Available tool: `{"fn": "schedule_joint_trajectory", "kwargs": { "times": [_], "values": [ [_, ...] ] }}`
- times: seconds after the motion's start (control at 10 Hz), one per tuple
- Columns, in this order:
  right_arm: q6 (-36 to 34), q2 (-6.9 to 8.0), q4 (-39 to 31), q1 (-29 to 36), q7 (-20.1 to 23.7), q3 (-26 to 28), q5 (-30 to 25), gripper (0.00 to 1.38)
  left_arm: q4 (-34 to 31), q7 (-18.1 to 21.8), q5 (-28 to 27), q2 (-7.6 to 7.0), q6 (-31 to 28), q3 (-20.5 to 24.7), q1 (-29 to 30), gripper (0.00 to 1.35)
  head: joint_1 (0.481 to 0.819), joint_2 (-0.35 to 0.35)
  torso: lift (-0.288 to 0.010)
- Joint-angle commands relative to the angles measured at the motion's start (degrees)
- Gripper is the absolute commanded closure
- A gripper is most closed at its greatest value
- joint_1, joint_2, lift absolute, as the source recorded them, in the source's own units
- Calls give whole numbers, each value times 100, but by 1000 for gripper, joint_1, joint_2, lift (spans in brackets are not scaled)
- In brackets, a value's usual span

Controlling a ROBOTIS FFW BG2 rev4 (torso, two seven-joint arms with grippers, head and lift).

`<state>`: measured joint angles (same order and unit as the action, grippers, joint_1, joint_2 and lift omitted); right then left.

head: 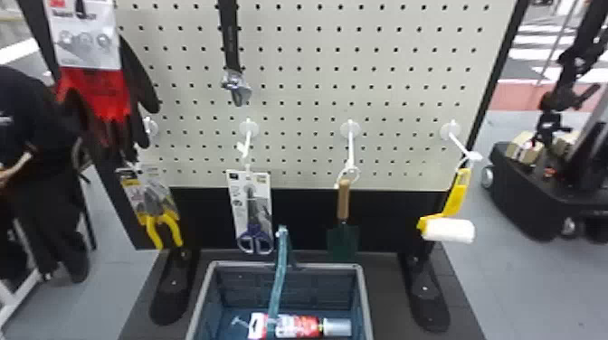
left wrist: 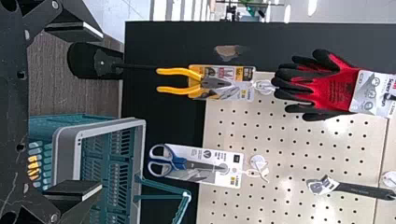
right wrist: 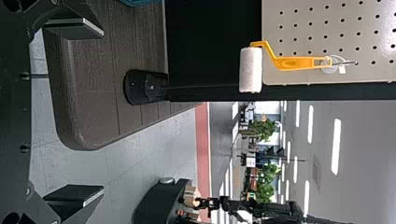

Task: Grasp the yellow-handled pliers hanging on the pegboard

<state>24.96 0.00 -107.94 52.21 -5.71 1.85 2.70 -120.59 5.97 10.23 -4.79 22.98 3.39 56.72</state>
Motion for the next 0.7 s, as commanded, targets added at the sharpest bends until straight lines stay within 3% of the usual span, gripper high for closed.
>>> {"fn": "schedule_joint_trajectory", "kwargs": {
  "times": [0.0,0.6],
  "values": [
    [0,5,-126,12,0,0,11,125,0,0,-3,13,-21,-5,40,180,549,0,-100],
    [0,5,-196,36,-9,9,37,125,-14,0,-3,4,-48,39,89,180,549,0,-100]
  ]
}}
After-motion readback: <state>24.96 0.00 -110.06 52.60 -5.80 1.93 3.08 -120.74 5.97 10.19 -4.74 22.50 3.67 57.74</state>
